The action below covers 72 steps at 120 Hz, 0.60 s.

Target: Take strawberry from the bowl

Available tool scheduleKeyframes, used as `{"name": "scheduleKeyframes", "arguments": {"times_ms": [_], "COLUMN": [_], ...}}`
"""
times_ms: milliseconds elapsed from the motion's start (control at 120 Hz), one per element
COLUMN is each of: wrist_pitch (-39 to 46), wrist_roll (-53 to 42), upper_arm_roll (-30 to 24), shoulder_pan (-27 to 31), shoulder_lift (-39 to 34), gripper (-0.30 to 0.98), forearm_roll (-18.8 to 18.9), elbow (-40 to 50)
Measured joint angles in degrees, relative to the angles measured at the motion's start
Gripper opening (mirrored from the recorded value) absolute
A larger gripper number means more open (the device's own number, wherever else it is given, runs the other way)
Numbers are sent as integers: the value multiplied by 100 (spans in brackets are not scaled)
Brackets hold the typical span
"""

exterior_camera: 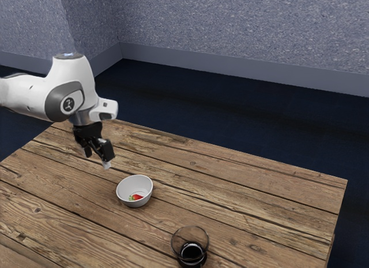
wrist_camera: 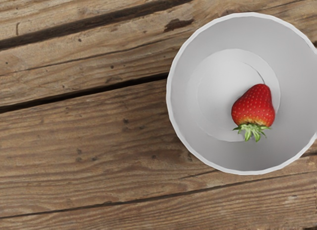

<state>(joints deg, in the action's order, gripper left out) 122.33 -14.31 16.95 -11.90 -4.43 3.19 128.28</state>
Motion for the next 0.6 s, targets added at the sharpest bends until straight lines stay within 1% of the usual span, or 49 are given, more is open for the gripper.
{"name": "scheduleKeyframes", "arguments": {"times_ms": [333,500,600], "wrist_pitch": [363,495,538], "wrist_roll": [-1409,-1880,-2104], "upper_arm_roll": [-7,-12,-6], "shoulder_pan": [-595,-821,-828], "shoulder_lift": [479,599,701], "gripper": [65,55,50], "forearm_roll": [161,149,135], "elbow": [35,37,35]}}
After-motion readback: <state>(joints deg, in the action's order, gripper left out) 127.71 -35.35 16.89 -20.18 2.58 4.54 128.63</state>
